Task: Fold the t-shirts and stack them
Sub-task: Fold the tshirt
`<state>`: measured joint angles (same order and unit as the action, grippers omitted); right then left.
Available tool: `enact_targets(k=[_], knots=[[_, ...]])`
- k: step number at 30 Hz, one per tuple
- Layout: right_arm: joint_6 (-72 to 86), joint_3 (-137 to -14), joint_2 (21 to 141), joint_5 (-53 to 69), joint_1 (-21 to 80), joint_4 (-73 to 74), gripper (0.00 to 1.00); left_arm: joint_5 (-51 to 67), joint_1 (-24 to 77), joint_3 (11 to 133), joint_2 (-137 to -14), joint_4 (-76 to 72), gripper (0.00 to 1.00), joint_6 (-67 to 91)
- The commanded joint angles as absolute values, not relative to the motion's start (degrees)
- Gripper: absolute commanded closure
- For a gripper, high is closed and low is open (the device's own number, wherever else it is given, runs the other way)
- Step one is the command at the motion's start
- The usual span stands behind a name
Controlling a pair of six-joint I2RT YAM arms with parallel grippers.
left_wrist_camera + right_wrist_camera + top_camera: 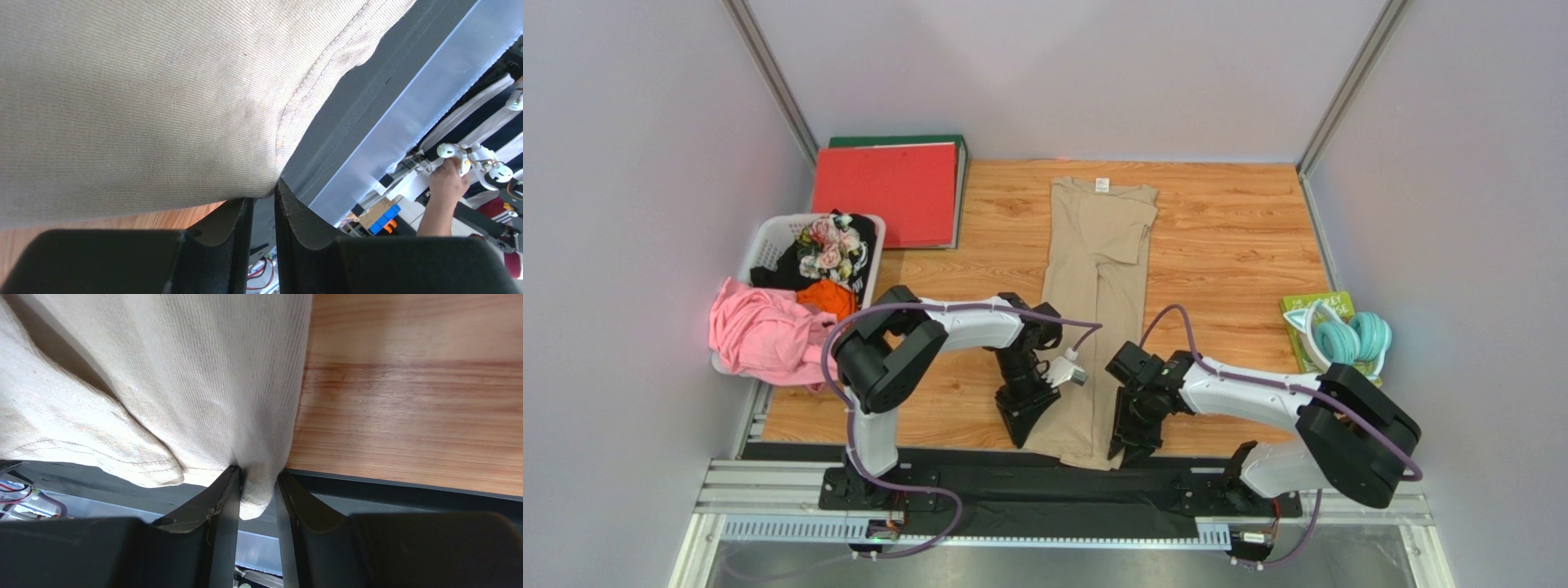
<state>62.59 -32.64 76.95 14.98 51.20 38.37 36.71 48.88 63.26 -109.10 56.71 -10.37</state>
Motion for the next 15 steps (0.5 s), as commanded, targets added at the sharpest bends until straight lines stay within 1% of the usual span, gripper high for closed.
enact_targets(k=[1, 2, 4, 5, 8, 15], knots=[[63.4, -31.7, 76.7, 14.9, 51.1, 36.8, 0.74, 38.5, 48.1, 64.3, -106.6, 56.8, 0.78, -11.3], [63.0, -32.2, 76.8, 14.8, 51.0, 37.3, 0.81, 38.4, 47.7, 64.2, -106.4, 57.0, 0.86, -11.4], [62.3, -33.1, 76.3, 14.1, 51.1, 38.9, 0.88, 38.6, 47.3, 64.6, -105.2, 57.7, 0.99, -12.0], [62.0, -33.7, 76.0, 13.8, 51.1, 39.7, 0.94, 38.5, 46.8, 64.7, -104.9, 57.9, 1.0, -12.0], [61.3, -36.1, 74.9, 12.9, 51.1, 42.4, 1.0, 39.0, 45.9, 65.0, -102.7, 59.1, 1.0, -12.8], [60.4, -40.2, 72.4, 12.6, 51.2, 46.0, 1.0, 41.0, 45.4, 64.7, -99.7, 61.5, 1.0, -15.4]])
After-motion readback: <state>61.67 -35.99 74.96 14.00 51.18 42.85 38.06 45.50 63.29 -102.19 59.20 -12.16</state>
